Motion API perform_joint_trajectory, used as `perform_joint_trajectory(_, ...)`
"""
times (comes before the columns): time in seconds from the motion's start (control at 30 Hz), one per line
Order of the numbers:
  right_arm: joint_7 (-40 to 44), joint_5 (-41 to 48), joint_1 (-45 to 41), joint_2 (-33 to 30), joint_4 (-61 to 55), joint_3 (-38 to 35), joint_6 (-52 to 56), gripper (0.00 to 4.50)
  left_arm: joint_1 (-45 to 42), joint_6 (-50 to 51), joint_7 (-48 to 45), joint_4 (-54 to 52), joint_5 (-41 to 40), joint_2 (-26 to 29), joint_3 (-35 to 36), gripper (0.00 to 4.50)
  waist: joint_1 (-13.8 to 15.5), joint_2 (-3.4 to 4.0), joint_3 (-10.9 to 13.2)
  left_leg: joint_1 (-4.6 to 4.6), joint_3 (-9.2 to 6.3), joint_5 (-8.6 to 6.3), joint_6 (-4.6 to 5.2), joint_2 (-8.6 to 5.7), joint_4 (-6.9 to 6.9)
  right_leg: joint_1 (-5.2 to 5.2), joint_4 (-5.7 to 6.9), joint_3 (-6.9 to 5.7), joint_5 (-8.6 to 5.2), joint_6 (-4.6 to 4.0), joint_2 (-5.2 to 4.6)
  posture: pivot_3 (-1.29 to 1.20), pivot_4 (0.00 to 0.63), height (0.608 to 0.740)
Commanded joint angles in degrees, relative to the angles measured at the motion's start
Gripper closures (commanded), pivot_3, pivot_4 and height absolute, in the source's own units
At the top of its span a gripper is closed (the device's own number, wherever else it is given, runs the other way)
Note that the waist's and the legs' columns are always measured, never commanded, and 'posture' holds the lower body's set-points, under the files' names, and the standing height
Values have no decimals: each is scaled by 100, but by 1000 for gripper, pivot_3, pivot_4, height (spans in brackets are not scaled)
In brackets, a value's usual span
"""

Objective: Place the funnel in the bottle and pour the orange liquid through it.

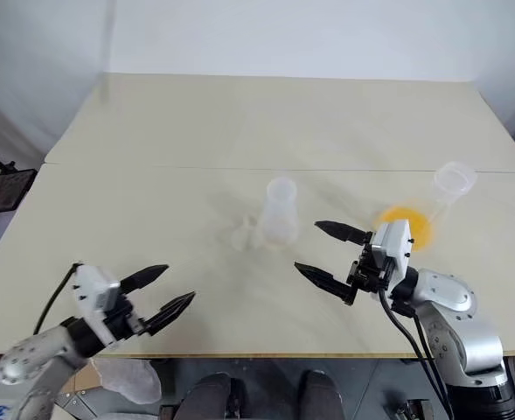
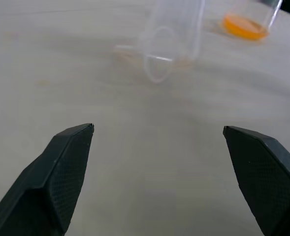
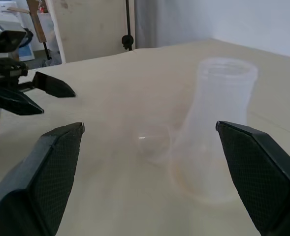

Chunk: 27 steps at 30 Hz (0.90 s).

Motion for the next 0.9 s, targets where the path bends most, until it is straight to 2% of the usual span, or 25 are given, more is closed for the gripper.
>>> perform_joint_trajectory(0.03,200,-27,170,-206,52,-360,-180,0,-503,-93,559,35,365,-203,-624,33,-11,-5,-3,0,1,0,0,-1,0,0,0,1,0,0,0,0,150,740)
perform_joint_trajectory(0.3,583,-456,995,-562,461,-1024,-856,0,-1755,-378,1132,1282,926,-489,-1293,33,-2,7,-15,0,8,1,2,-2,-7,0,-11,-4,1,1,2,0,150,740)
perform_joint_trajectory(0.43,444,-449,1255,-525,325,-1240,-883,0,-2204,-653,1198,1981,1102,-673,-1560,33,-5,8,-16,1,12,1,1,0,-7,-1,-13,-4,1,1,5,0,150,740)
perform_joint_trajectory(0.53,321,-445,1401,-466,147,-1298,-894,0,-2445,-851,1265,2433,1189,-839,-1694,597,-1,9,-16,1,15,1,1,1,-8,-3,-14,-4,1,2,6,0,150,740)
perform_joint_trajectory(0.9,196,-579,1577,-487,22,-1295,-1096,0,-2652,-965,1136,2668,1046,-834,-1621,4051,4,9,-16,0,13,1,1,0,-7,0,-17,-4,2,4,4,0,150,740)
